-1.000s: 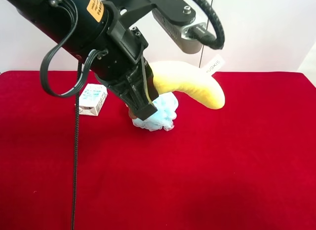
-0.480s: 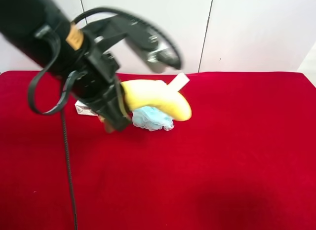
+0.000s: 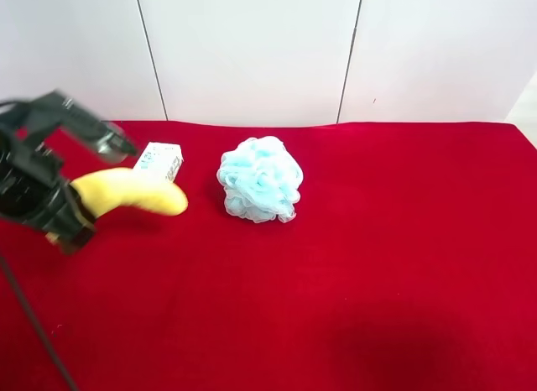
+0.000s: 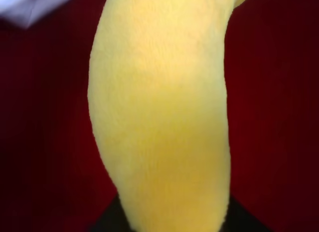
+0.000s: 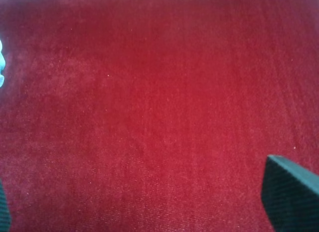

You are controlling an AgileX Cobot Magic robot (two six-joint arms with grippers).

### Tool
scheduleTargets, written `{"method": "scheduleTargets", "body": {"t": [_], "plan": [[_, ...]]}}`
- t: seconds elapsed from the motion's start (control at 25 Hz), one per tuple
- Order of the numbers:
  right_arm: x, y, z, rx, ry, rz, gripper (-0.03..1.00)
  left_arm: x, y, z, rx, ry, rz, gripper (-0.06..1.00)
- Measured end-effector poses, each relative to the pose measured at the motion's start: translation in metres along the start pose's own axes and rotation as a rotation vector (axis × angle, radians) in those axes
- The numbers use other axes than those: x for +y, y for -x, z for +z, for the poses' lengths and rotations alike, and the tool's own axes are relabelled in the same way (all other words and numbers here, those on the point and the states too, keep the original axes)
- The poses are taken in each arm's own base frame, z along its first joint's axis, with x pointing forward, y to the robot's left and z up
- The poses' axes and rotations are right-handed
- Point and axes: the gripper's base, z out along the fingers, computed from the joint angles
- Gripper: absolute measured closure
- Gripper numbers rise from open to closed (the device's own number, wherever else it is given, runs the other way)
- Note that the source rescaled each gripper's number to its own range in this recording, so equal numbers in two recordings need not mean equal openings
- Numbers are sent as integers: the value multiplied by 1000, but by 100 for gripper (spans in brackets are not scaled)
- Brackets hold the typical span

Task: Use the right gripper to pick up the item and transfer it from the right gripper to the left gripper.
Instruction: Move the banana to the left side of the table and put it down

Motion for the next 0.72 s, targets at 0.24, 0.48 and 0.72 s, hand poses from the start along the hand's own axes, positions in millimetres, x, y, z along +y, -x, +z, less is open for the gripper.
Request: {"method": "scheduleTargets", "body": {"t": [0.24, 0.48, 0.72], "plan": [[0, 0, 0, -1, 0, 0, -3, 9, -18, 22, -57, 23, -112, 94], [0, 0, 0, -1, 0, 0, -3, 7, -16, 43, -32, -25, -240, 94], [0, 0, 0, -1, 0, 0, -3, 2, -22, 64, 69, -76, -308, 93]]}}
